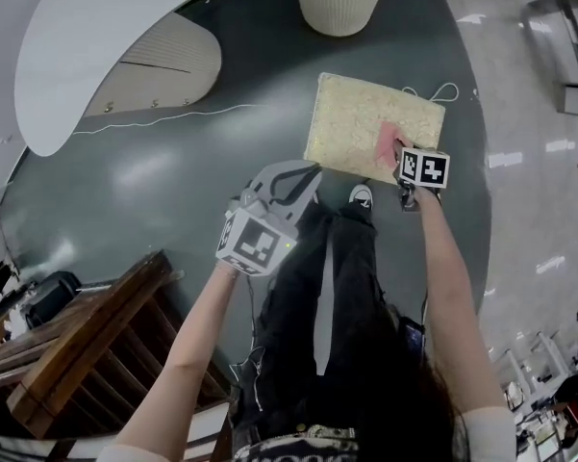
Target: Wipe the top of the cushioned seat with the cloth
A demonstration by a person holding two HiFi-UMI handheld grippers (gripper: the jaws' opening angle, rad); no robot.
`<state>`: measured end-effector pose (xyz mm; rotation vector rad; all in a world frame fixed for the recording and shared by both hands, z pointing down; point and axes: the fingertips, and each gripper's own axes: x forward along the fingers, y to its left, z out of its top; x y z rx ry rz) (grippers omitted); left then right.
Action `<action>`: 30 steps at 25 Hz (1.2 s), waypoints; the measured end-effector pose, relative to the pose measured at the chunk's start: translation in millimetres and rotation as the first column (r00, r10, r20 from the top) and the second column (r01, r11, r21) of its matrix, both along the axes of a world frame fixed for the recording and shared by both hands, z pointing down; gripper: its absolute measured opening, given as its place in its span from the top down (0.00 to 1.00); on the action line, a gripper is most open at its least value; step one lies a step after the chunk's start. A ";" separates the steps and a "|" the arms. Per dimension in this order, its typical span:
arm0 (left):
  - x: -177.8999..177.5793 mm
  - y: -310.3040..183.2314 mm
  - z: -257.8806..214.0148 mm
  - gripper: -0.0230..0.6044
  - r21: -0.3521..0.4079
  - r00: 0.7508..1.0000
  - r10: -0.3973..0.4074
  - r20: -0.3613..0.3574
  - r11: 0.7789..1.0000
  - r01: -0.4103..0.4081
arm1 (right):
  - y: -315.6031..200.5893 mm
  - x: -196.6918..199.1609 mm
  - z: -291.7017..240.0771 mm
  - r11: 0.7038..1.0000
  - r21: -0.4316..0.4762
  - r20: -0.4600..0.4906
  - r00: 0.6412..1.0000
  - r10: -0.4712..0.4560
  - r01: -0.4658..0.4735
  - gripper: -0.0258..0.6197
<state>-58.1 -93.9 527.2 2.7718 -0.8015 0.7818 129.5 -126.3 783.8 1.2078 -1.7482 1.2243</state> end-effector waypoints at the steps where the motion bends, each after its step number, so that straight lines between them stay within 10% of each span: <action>1: 7.7 1.0 0.2 0.95 -0.003 1.000 0.016 0.000 1.000 -0.016 | 4.5 15.2 0.5 1.000 -0.004 -0.012 1.000 0.017 -0.017 0.94; 15: 78.4 12.3 4.3 0.95 -0.017 0.991 0.137 -0.001 0.990 -0.137 | 61.7 143.6 -3.2 0.984 -0.035 -0.099 0.980 0.173 -0.177 0.94; 30: 31.1 8.4 -0.8 0.95 -0.003 1.000 -0.002 0.023 1.000 0.002 | 41.6 -15.7 -46.6 0.995 0.092 0.171 0.984 -0.051 0.036 0.94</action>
